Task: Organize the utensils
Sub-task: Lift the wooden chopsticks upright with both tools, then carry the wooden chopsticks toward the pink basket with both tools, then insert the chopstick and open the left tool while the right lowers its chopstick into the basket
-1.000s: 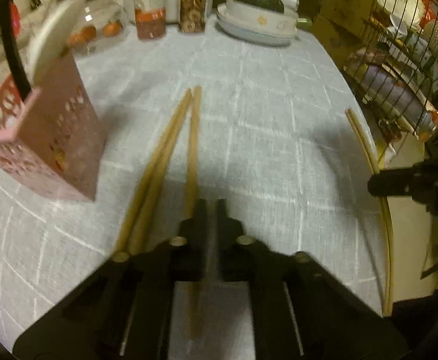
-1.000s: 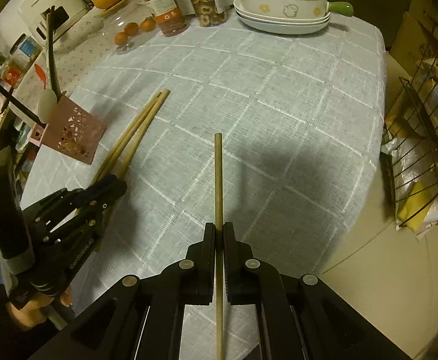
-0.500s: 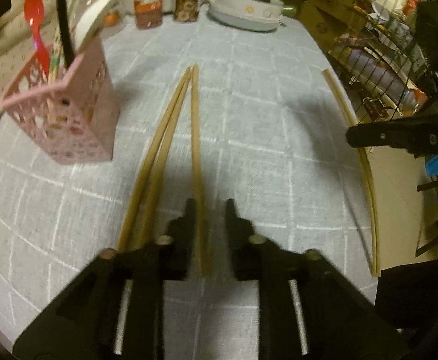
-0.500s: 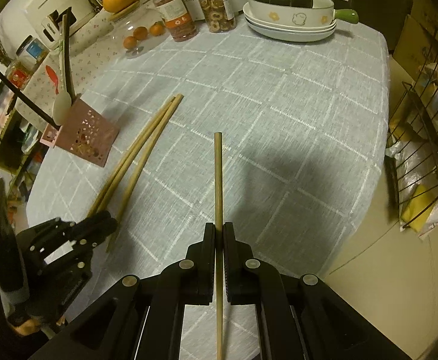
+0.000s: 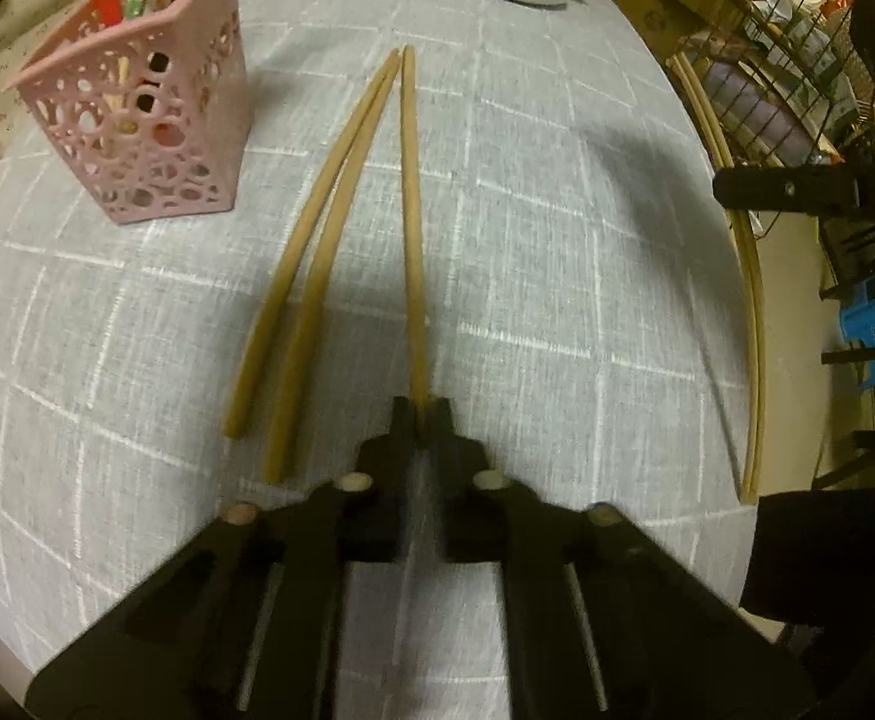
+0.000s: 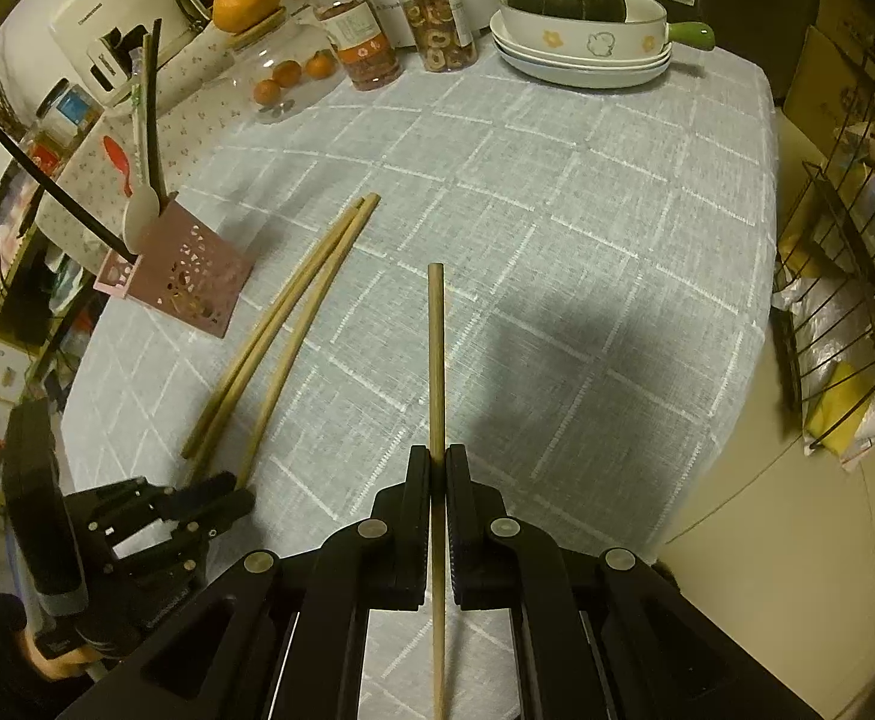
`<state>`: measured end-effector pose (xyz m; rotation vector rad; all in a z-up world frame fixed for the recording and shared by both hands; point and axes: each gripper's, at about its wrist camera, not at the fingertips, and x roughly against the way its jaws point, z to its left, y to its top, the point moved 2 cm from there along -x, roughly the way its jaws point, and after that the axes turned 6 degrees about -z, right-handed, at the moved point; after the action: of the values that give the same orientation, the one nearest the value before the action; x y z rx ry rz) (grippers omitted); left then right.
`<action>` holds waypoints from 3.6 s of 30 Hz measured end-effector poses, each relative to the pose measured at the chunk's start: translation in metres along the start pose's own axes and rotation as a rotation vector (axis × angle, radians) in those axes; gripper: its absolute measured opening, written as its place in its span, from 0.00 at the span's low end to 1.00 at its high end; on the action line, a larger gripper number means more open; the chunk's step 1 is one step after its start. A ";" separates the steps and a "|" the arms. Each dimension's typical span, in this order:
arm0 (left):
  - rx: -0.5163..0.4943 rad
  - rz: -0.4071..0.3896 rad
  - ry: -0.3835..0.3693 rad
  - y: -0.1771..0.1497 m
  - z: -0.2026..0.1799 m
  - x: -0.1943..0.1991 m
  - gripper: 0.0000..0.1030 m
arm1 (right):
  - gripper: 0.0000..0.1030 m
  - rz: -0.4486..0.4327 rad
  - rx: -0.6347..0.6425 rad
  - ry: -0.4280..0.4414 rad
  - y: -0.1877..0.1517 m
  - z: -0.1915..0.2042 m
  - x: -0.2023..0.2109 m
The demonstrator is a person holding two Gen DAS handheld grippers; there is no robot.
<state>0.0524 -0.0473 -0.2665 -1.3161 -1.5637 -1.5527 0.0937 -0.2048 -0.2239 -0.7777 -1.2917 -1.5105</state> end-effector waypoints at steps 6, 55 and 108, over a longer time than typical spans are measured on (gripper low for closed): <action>-0.077 -0.097 0.063 -0.001 -0.002 0.030 0.05 | 0.05 -0.058 0.024 -0.008 0.002 0.007 0.020; -0.047 -0.863 0.111 0.067 0.023 0.282 0.05 | 0.05 -0.533 0.269 0.124 0.050 0.146 0.191; 0.210 -0.344 0.185 0.057 0.134 0.174 0.54 | 0.05 -0.464 0.360 0.093 0.094 0.231 0.105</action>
<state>0.0737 0.1151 -0.1092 -0.7965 -1.8431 -1.6026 0.1197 -0.0062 -0.0415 -0.1766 -1.6881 -1.5772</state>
